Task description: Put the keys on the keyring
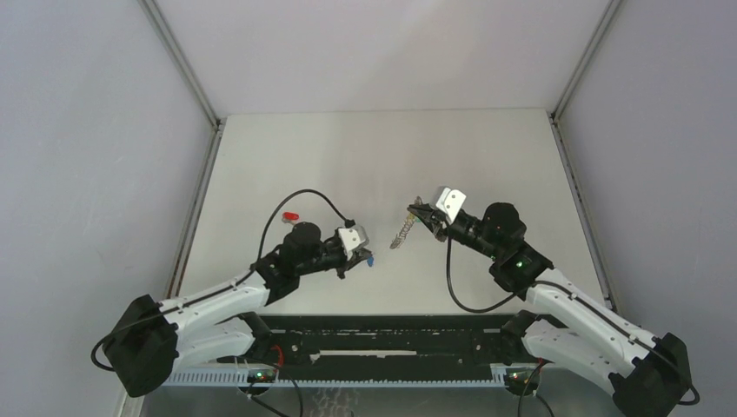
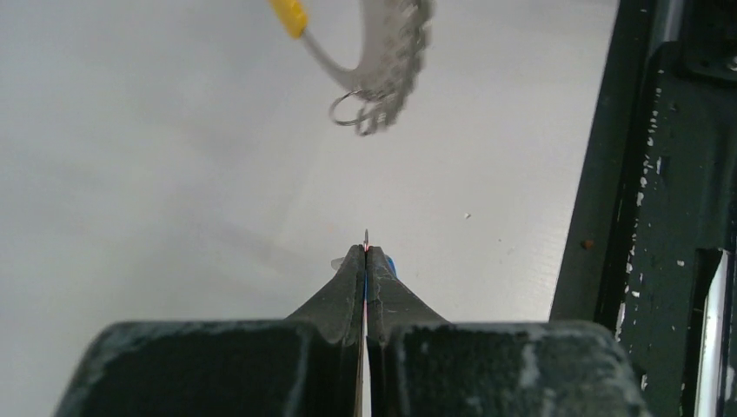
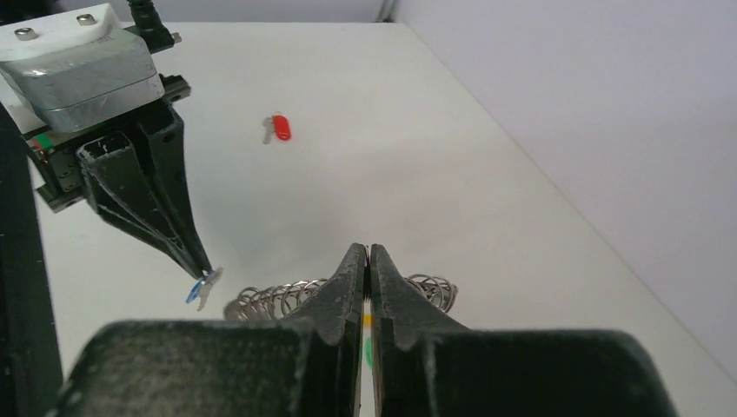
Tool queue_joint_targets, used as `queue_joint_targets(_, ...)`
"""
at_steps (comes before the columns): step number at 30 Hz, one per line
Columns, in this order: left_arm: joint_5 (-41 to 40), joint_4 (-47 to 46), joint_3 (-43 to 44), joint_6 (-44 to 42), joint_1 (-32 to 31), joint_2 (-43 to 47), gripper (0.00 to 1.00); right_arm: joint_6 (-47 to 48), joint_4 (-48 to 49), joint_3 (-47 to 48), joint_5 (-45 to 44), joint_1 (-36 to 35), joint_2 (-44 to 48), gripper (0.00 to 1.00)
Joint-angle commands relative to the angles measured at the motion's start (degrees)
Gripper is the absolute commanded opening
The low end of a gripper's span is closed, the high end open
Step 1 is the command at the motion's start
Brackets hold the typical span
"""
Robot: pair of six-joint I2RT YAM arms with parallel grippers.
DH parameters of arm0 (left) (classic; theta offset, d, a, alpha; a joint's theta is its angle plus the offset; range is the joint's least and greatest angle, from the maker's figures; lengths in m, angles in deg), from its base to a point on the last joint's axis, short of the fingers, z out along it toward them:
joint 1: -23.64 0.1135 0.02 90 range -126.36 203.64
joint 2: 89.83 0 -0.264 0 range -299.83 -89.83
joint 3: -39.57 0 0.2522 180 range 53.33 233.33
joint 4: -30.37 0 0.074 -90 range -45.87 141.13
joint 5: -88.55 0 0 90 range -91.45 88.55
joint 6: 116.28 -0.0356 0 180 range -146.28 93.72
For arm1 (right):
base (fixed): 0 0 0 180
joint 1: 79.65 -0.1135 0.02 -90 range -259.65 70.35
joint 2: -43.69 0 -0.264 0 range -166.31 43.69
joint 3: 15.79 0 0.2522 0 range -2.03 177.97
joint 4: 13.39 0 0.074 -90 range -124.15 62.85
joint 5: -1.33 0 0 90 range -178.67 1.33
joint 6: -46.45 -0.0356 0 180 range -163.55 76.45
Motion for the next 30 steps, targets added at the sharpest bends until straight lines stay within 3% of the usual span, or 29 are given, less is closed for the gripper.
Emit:
queue_joint_targets(1, -7.39, -4.07, -1.43, 12.68, -0.51, 0.31, 0.00, 0.85, 4.01, -0.18, -7.67, -0.32, 2.65, 0.00)
queue_joint_targets(9, -12.99, -0.19, 4.02, 22.10, -0.99, -10.39, 0.00, 1.00, 4.50, -2.04, -13.03, -0.24, 5.90, 0.00)
queue_joint_targets(24, -20.80, -4.20, 19.13, 28.83, -1.24, -33.71, 0.00, 0.70, 6.06, -4.05, -13.78, 1.20, 7.22, 0.00)
queue_joint_targets(30, -24.05, -3.10, 23.65, 29.81, -1.94, -39.10, 0.01, 0.33, 6.46, -4.36, -13.33, 1.83, 7.14, 0.00)
